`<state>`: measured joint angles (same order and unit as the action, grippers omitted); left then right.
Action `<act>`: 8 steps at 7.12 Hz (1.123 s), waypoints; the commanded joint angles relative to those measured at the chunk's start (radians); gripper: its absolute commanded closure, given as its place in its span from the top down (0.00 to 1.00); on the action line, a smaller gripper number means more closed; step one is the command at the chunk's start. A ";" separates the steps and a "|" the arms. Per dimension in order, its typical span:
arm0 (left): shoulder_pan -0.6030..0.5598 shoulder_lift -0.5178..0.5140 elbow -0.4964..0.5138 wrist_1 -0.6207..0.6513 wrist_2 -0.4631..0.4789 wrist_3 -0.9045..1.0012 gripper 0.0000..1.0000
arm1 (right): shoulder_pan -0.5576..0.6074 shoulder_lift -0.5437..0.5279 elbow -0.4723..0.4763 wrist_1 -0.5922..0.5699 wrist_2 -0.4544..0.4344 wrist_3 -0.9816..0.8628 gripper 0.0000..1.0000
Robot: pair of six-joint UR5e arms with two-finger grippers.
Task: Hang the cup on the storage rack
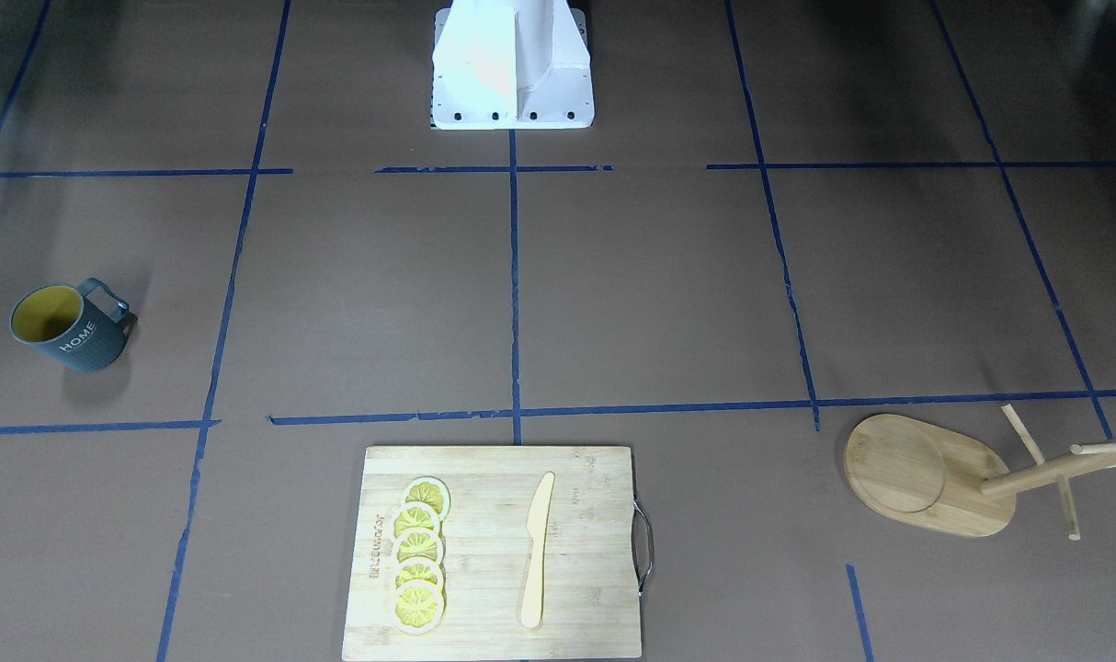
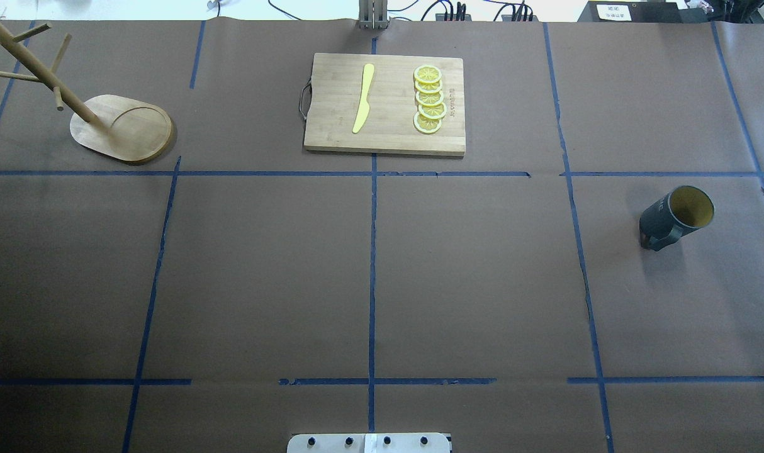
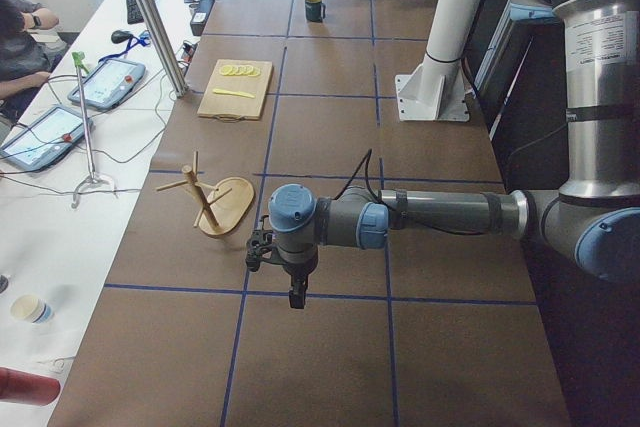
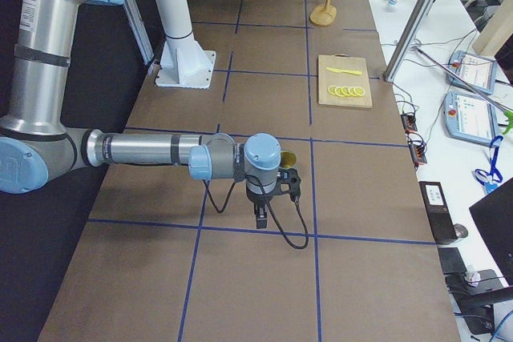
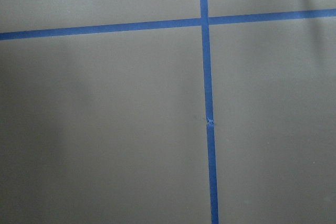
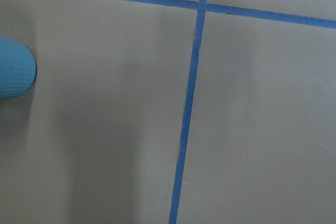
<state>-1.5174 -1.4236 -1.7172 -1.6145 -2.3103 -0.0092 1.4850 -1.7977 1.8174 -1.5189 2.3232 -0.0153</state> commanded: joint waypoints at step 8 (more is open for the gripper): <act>0.000 -0.012 -0.002 -0.002 -0.001 0.000 1.00 | -0.283 0.144 0.019 0.206 -0.050 0.001 1.00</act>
<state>-1.5172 -1.4303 -1.7195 -1.6154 -2.3117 -0.0100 1.2664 -1.6677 1.8439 -1.3399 2.2937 -0.0148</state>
